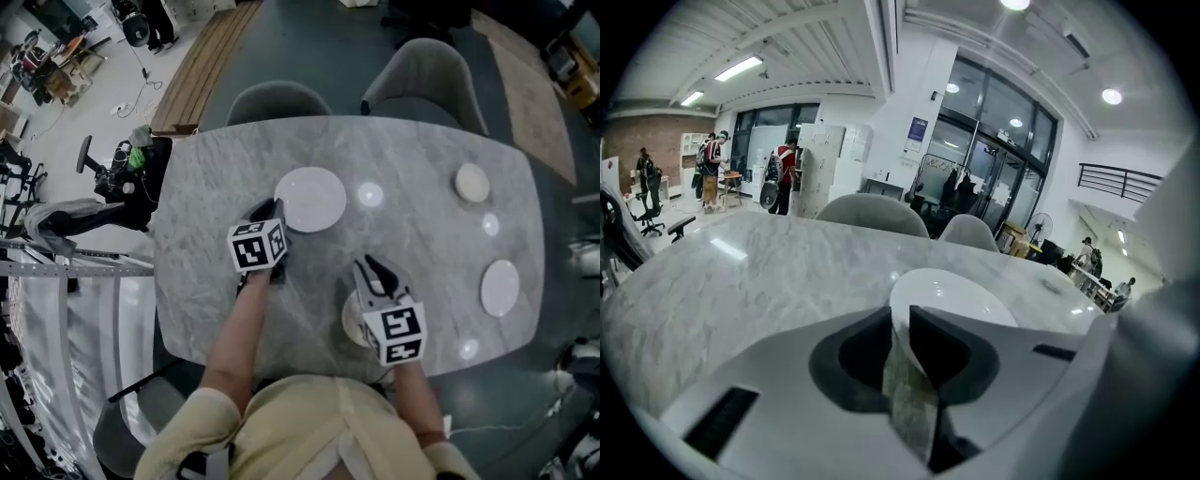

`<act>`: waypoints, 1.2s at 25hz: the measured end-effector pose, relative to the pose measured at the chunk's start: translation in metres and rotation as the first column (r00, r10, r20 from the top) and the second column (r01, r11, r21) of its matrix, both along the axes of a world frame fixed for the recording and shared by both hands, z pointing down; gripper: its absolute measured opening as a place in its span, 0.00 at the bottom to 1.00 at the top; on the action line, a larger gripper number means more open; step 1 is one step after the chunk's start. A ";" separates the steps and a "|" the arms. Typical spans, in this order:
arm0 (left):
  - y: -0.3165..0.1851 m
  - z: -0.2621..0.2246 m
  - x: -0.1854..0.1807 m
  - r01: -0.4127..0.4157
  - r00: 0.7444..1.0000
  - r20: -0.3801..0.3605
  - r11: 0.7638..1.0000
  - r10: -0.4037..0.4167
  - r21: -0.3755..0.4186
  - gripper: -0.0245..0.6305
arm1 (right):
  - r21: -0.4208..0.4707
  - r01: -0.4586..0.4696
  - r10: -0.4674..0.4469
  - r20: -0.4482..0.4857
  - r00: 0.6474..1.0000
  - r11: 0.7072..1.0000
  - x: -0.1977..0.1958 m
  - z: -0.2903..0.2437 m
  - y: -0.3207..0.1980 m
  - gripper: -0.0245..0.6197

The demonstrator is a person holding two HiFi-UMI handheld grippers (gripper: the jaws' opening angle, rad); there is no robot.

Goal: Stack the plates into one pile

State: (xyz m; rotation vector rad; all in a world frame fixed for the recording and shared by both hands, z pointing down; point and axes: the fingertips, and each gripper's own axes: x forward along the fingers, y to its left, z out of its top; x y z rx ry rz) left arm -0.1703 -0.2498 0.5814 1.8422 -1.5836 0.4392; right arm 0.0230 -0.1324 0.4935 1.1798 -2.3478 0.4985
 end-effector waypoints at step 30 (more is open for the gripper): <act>0.114 -0.138 0.033 -0.478 0.866 0.028 0.809 0.500 0.342 0.10 | 0.176 -0.310 0.326 -0.069 0.943 0.934 0.019 -0.037 0.050 0.15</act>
